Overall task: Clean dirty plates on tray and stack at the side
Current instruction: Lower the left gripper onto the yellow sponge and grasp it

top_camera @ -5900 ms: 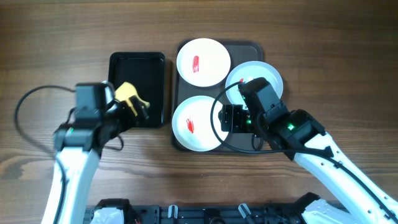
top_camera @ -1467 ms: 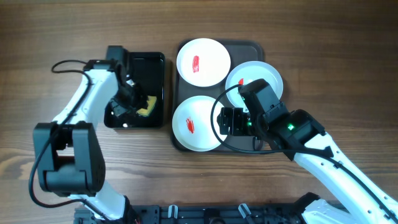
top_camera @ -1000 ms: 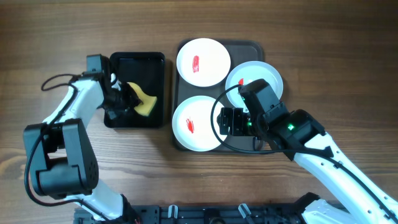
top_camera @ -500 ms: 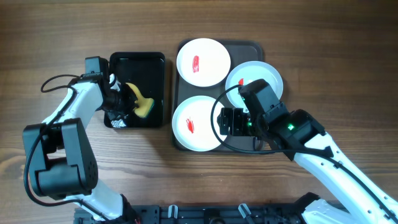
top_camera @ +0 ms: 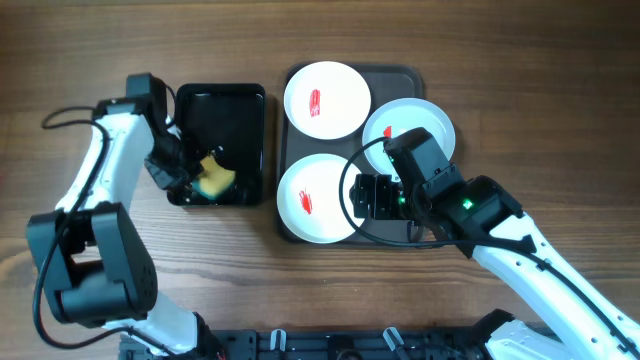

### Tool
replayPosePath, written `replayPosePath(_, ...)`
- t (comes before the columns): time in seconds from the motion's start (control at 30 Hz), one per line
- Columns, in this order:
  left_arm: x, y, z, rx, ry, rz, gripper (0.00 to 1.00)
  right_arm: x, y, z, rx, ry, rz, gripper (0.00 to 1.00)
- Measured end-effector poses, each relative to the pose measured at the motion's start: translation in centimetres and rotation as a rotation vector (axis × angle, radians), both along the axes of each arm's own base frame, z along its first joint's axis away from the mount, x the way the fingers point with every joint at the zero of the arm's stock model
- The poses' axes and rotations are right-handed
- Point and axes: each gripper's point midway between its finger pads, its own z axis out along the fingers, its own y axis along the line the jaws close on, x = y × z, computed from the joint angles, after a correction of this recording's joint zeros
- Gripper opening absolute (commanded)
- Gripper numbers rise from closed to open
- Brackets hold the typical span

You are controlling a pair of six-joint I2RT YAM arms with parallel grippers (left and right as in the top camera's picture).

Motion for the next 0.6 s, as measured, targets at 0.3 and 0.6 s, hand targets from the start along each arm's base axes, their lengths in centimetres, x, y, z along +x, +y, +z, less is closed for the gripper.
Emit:
replayPosePath(0.3, 0.0, -0.2, 0.7, 0.214, 0.004, -0.115, 0.04, 0.0, 0.0, 0.0, -0.001, 0.001, 0.000, 0.94)
replayPosePath(0.6, 0.0, -1.2, -0.8, 0.370, 0.054, -0.238, 0.04, 0.0, 0.0, 0.0, -0.001, 0.001, 0.000, 0.94)
